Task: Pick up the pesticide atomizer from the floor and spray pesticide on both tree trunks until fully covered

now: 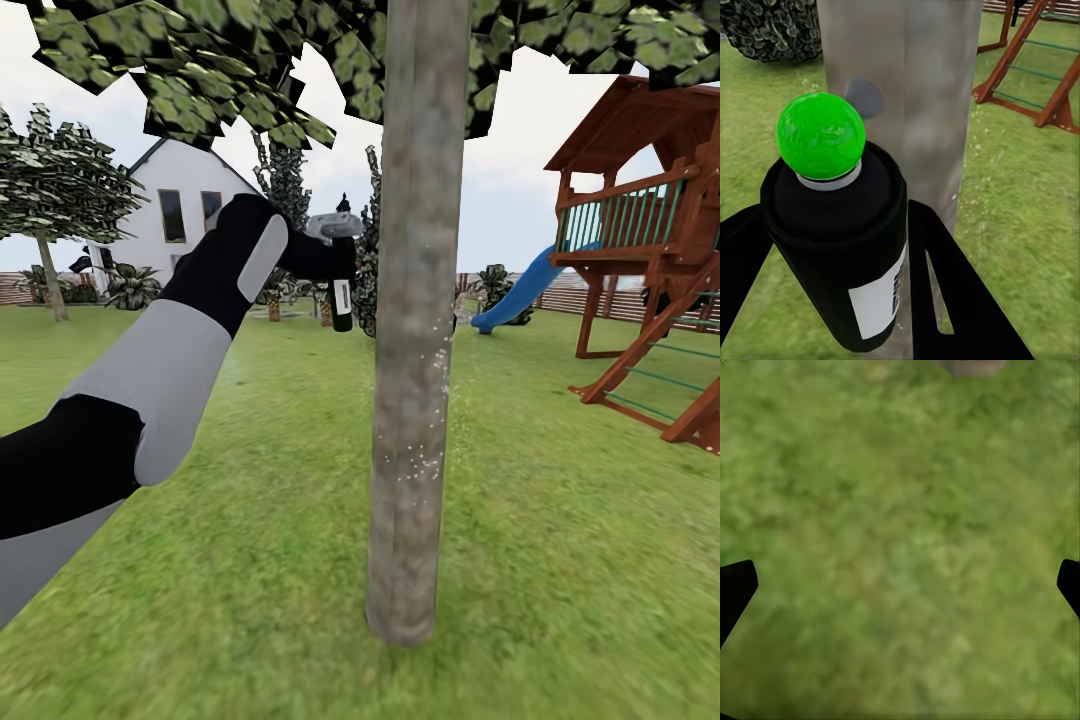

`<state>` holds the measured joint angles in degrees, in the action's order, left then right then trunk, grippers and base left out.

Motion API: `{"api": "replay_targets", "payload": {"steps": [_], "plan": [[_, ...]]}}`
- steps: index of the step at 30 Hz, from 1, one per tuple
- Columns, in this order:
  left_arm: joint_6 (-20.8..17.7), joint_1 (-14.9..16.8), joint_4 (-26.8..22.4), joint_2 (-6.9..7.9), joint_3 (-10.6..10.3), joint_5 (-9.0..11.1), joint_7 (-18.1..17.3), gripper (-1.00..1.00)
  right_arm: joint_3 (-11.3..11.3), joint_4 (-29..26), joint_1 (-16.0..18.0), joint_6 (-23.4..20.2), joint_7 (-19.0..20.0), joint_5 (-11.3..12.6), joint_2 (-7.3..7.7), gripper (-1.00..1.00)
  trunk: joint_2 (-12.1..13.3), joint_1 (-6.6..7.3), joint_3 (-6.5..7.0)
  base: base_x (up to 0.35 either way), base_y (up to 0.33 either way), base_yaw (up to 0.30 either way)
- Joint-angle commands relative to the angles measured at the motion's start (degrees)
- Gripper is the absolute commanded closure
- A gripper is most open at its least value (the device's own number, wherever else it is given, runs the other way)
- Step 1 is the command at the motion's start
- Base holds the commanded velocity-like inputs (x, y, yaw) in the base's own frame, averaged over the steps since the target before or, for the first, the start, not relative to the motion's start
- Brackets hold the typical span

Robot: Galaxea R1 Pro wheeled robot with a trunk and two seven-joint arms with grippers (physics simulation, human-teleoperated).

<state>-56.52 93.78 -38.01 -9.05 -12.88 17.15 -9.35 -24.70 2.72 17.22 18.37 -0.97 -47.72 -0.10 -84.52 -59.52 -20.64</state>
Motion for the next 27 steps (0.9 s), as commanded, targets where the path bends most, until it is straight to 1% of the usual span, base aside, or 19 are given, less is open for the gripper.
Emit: {"api": "replay_targets", "payload": {"steps": [1, 4, 6, 10, 11, 16, 19, 20, 23, 25, 27], "plan": [[0.00, 0.00, -0.02, 0.00, 0.02, -0.01, 0.03, 1.00, 0.00, 0.00, 0.00, 0.00, 0.00, 0.00, 0.01, -1.00, 0.00, 0.00, 0.00, 0.000, 0.000, 0.000], [0.00, 0.00, 0.21, 0.12, 0.10, -0.08, 0.03, 1.00, 0.00, 0.00, 0.00, 0.00, 0.00, 0.00, 0.00, -1.00, 0.00, 0.00, 0.00, 0.000, 0.000, 0.000], [0.05, 0.00, 1.10, 0.50, 0.11, -0.09, 0.03, 1.00, 0.00, 0.00, -0.03, 0.00, 0.00, 0.00, -0.01, -1.00, 0.00, 0.00, 0.00, 0.000, 0.000, 0.000], [0.31, 0.00, 6.84, 0.74, 0.08, -0.10, 0.34, 1.00, 0.00, 0.00, 0.00, 0.00, 0.00, 0.00, 0.01, -1.00, 0.00, 0.00, 0.00, 0.000, 0.000, 0.000], [0.33, 0.00, 7.59, 0.81, 0.11, -0.10, 0.39, 1.00, 0.00, 0.00, -0.03, 0.00, 0.00, 0.00, 0.01, -1.00, 0.00, 0.00, 0.00, 0.000, 0.000, 0.000], [0.36, 0.00, 8.48, 1.46, 0.13, -0.10, 0.47, 1.00, 0.00, 0.00, -0.01, 0.00, 0.00, 0.00, 0.02, -1.00, 0.00, 0.00, 0.00, 0.000, 0.000, 0.000], [0.41, 0.00, 9.74, 1.61, 0.13, -0.10, 0.44, 1.00, 0.00, 0.00, 0.00, 0.00, 0.00, 0.00, 0.02, -1.00, 0.00, 0.00, 0.00, 0.000, 0.000, 0.000], [1.54, 0.00, 11.55, 1.59, 0.07, -0.10, 0.39, 1.00, 0.00, 0.00, -0.01, 0.00, 0.00, 0.00, 0.02, -1.00, 0.00, 0.00, 0.00, 0.000, 0.000, 0.000], [7.84, 0.00, 18.35, 1.43, -0.17, -0.10, 0.39, 1.00, 0.00, 0.00, 0.00, 0.00, 0.00, 0.00, 0.02, -1.00, 0.00, 0.00, 0.00, 0.000, 0.000, 0.000], [10.94, 0.00, 21.78, 1.37, -0.21, -0.10, 0.32, 1.00, 0.00, 0.00, -0.01, 0.00, 0.00, 0.00, 0.02, -1.00, 0.00, 0.00, 0.00, 0.000, 0.000, 0.000], [11.70, 0.00, 22.88, 1.35, -0.22, -0.10, 0.30, 1.00, 0.00, 0.00, -0.04, 0.00, 0.00, 0.00, 0.02, -1.00, 0.00, 0.00, 0.00, 0.000, 0.000, 0.000]]}}
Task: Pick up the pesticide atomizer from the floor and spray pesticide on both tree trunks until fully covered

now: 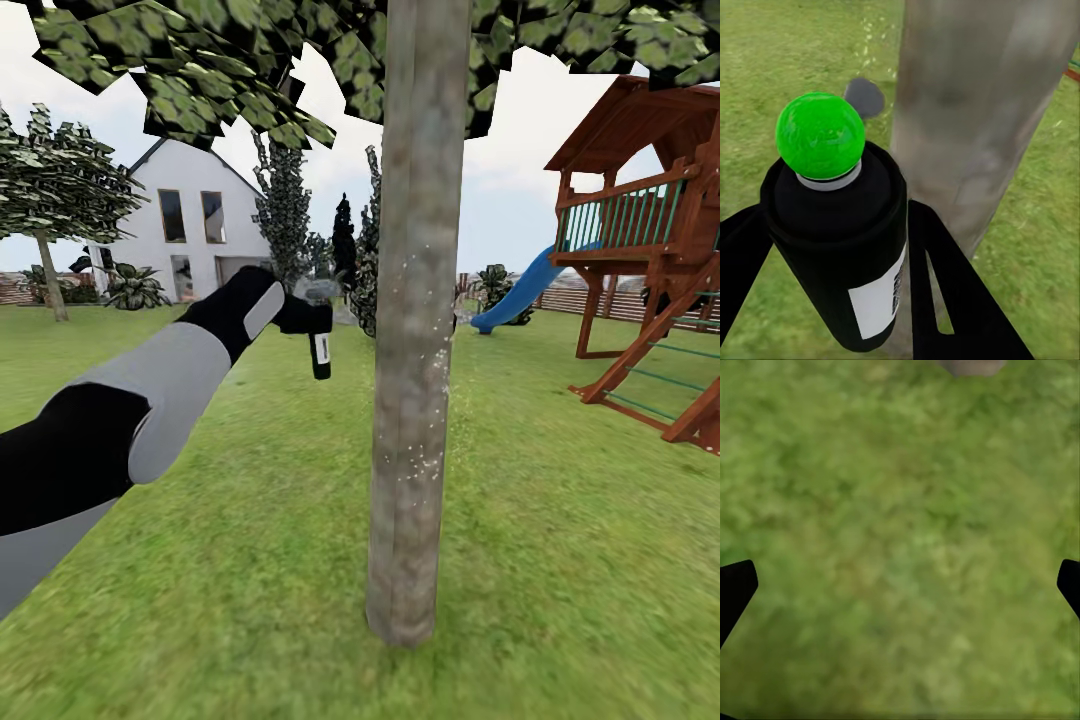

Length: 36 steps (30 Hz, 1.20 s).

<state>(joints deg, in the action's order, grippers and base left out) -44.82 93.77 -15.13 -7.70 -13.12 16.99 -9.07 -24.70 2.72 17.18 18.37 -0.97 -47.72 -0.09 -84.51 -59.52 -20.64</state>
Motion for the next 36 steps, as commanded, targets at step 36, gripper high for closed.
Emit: {"api": "replay_targets", "payload": {"steps": [36], "plan": [[22.57, -11.08, 13.38, -2.30, -0.40, 0.08, -7.76, 1.00, 0.00, 0.00, 0.03, 0.00, 0.00, 0.00, -0.03, -1.00, 0.00, 0.00, 0.00, 0.000, 0.000, 0.000]]}}
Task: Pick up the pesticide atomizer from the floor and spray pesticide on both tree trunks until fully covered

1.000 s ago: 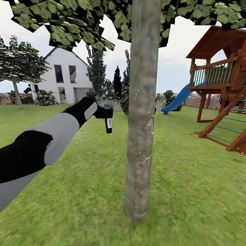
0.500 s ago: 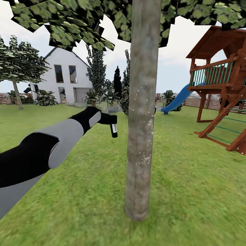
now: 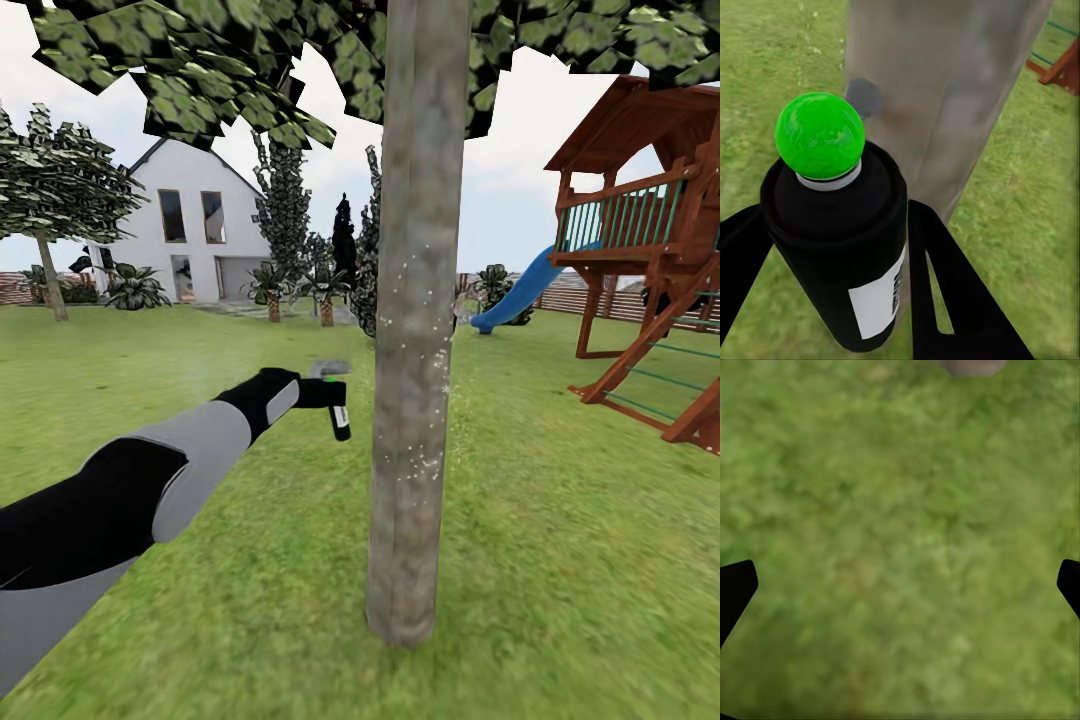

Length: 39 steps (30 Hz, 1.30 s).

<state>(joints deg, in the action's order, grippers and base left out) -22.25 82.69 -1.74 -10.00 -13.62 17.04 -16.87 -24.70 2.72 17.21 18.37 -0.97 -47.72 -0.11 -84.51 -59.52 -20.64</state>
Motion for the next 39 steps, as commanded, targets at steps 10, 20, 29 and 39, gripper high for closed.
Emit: {"api": "replay_targets", "payload": {"steps": [10, 20, 29, 39], "plan": [[3.55, -3.26, -0.01, 0.00, 0.08, 0.08, -0.18, 1.00, 0.00, 0.00, 0.00, 0.00, 0.00, 0.00, -0.01, -1.00, 0.00, 0.00, 0.00, 0.000, 0.000, 0.000], [4.00, -8.08, 0.07, 0.00, 0.17, 0.01, -0.18, 1.00, 0.00, 0.00, 0.01, 0.00, 0.00, 0.00, -0.02, -1.00, 0.00, 0.00, 0.00, 0.000, 0.000, 0.000], [9.08, -13.27, 0.07, 0.00, 0.03, -0.04, -0.18, 1.00, 0.00, 0.00, 0.01, 0.00, 0.00, 0.00, -0.05, -1.00, 0.00, 0.00, 0.00, 0.000, 0.000, 0.000], [15.41, -19.31, 0.14, 0.00, 0.24, -4.88, -0.18, 1.00, 0.00, 0.00, 0.01, 0.00, 0.00, 0.00, 0.02, -1.00, 0.00, 0.00, 0.00, 0.000, 0.000, 0.000]]}}
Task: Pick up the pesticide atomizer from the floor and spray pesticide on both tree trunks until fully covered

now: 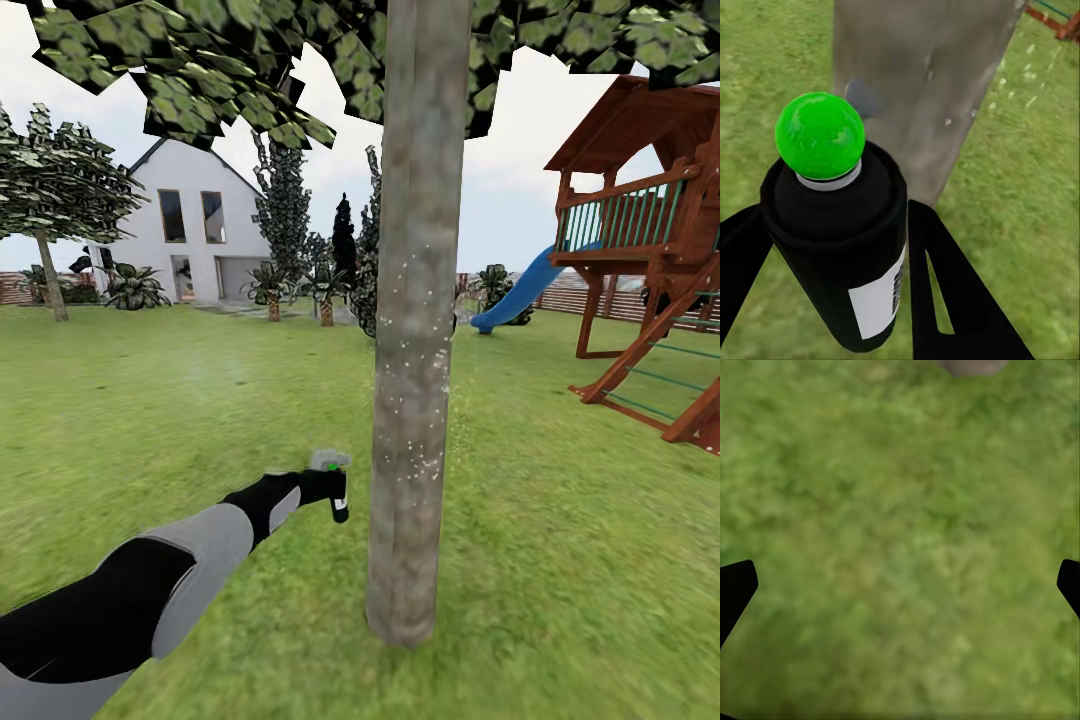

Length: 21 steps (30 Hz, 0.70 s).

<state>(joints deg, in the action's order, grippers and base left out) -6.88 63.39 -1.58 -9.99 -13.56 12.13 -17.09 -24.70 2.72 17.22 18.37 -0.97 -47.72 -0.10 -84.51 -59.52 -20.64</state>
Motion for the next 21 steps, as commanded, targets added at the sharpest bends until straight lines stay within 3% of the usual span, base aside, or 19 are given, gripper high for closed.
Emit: {"api": "replay_targets", "payload": {"steps": [1, 4, 6, 9, 10, 11, 15, 21], "plan": [[1.85, -1.49, -0.01, -0.01, 0.19, -0.46, 0.04, 1.00, 0.00, 0.00, -0.04, 0.00, 0.00, 0.00, 0.01, -1.00, 0.00, 0.00, 0.01, 0.000, 0.000, 0.000], [7.30, -3.51, -0.01, -0.01, 0.20, -0.74, 0.04, 1.00, 0.00, 0.00, -0.01, 0.00, 0.00, 0.00, 0.01, -1.00, 0.00, 0.00, 0.01, 0.000, 0.000, 0.000], [8.63, -5.86, -0.08, -0.01, 0.17, -1.64, 0.04, 1.00, 0.00, 0.00, 0.00, 0.00, 0.00, 0.00, 0.01, -1.00, 0.00, 0.00, 0.01, 0.000, 0.000, 0.000], [16.70, -10.96, -0.11, -0.01, 0.12, -7.91, -1.27, 1.00, 0.00, 0.20, -0.04, 0.00, 0.09, -2.31, -0.05, -1.00, 0.00, 0.00, 0.01, 0.000, 0.000, 0.000], [21.39, -12.44, -0.11, 0.49, 0.13, -8.88, -6.40, 1.00, 0.00, 0.25, -0.06, 0.00, 0.30, -3.19, -0.05, -1.00, 0.00, 0.00, 0.01, 0.000, 0.000, 0.000], [22.57, -12.97, -0.11, 0.99, 0.13, -8.98, -7.15, 1.00, 0.00, 0.25, -0.05, 0.00, 0.37, -3.28, -0.06, -1.00, 0.00, 0.00, 0.01, 0.000, 0.000, 0.000], [24.67, -15.41, -0.09, 3.27, 0.12, -9.13, -8.37, 1.00, -0.01, 0.26, -0.07, 0.17, 0.51, -3.42, -0.06, -1.00, 0.00, 0.00, 0.01, -0.009, 0.009, 0.000], [24.87, -15.70, -0.09, 3.65, 0.12, -9.14, -8.48, 1.00, -0.09, 0.26, -0.08, 0.26, 0.45, -3.43, -0.08, -1.00, 0.00, 0.00, 0.01, -0.203, 0.166, 0.000]]}}
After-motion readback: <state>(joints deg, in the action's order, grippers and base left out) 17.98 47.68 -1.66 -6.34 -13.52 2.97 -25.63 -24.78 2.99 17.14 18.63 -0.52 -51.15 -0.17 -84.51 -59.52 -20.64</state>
